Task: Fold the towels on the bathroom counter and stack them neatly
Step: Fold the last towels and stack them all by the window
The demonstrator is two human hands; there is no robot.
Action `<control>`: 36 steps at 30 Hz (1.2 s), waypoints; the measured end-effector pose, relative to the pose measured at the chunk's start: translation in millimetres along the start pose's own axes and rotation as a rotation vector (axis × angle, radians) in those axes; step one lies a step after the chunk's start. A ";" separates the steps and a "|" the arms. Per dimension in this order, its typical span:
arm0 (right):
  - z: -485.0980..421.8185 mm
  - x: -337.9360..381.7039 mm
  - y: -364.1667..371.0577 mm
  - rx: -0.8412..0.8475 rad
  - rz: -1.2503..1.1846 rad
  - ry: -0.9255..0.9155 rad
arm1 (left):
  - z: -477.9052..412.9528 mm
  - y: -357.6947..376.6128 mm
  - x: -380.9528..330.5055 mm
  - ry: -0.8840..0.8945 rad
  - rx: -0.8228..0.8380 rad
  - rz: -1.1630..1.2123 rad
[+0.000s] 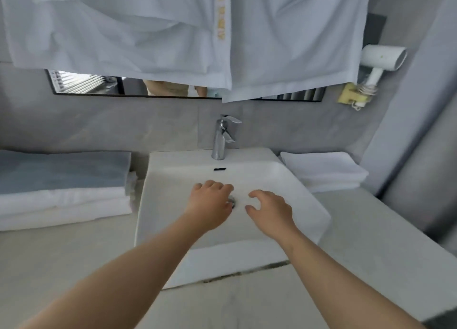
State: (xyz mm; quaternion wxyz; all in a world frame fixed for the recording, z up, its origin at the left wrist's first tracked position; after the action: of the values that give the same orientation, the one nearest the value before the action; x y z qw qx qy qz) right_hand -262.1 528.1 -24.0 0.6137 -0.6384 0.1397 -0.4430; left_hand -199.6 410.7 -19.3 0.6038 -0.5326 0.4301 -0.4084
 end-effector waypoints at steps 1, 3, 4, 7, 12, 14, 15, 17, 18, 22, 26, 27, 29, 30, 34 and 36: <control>5.9 -21.2 -8.5 -0.007 0.005 0.007 | -7.3 1.7 -24.9 0.019 0.010 -0.010; 17.7 -61.0 -25.3 -0.022 0.005 0.025 | -19.7 3.7 -70.9 0.054 0.013 -0.033; 22.6 -79.7 -33.3 -0.028 0.008 0.036 | -25.4 3.6 -91.5 0.070 0.006 -0.041; 34.8 -131.7 -54.4 -0.041 0.005 0.084 | -42.4 4.2 -144.7 0.106 -0.001 -0.058; 40.9 -208.0 -78.9 -0.033 -0.048 0.176 | -74.8 15.0 -213.8 0.150 0.034 -0.044; 40.8 -236.2 -84.1 -0.021 -0.097 0.213 | -89.0 19.7 -235.1 0.167 0.038 -0.026; 39.7 -250.8 -87.4 -0.022 -0.118 0.230 | -97.2 23.1 -245.3 0.176 0.041 -0.016; 32.7 -278.7 -94.0 -0.024 -0.148 0.255 | -115.6 30.2 -261.9 0.189 0.057 0.021; 27.0 -292.1 -97.4 -0.023 -0.158 0.264 | -126.7 33.6 -269.0 0.193 0.066 0.044; -8.6 -340.3 -111.0 -0.019 -0.163 0.278 | -180.7 47.2 -289.5 0.189 0.092 0.090; -51.5 -375.3 -116.9 0.050 -0.195 0.285 | -237.3 54.8 -299.2 0.151 0.135 0.152; -59.6 -383.2 -117.9 0.061 -0.213 0.290 | -249.8 55.9 -300.9 0.140 0.143 0.164; -75.0 -399.2 -120.4 0.067 -0.243 0.293 | -272.3 58.2 -303.5 0.123 0.148 0.170; -82.2 -406.9 -119.8 0.077 -0.252 0.298 | -282.0 60.6 -304.4 0.116 0.157 0.173; -111.5 -428.8 -121.9 0.112 -0.260 0.305 | -309.5 69.9 -294.2 0.011 0.170 0.189; -131.7 -436.0 -126.8 0.108 -0.273 0.285 | -320.6 70.7 -280.2 -0.100 0.147 0.220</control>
State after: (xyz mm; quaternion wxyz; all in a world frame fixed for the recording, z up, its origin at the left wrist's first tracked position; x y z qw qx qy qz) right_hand -653.4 782.4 -100.0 0.5553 -0.5486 0.1132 -0.6147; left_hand -586.2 590.7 -86.0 0.7032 -0.4562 0.4240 -0.3430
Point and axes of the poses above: each hand's wrist, its own z-axis away from the middle knuckle, its own y-axis out of the palm, x = y × z, the point moved 7 cm from there along -z, towards the middle knuckle, and after that the axes turned 15 degrees about x, right-handed, at the moved point
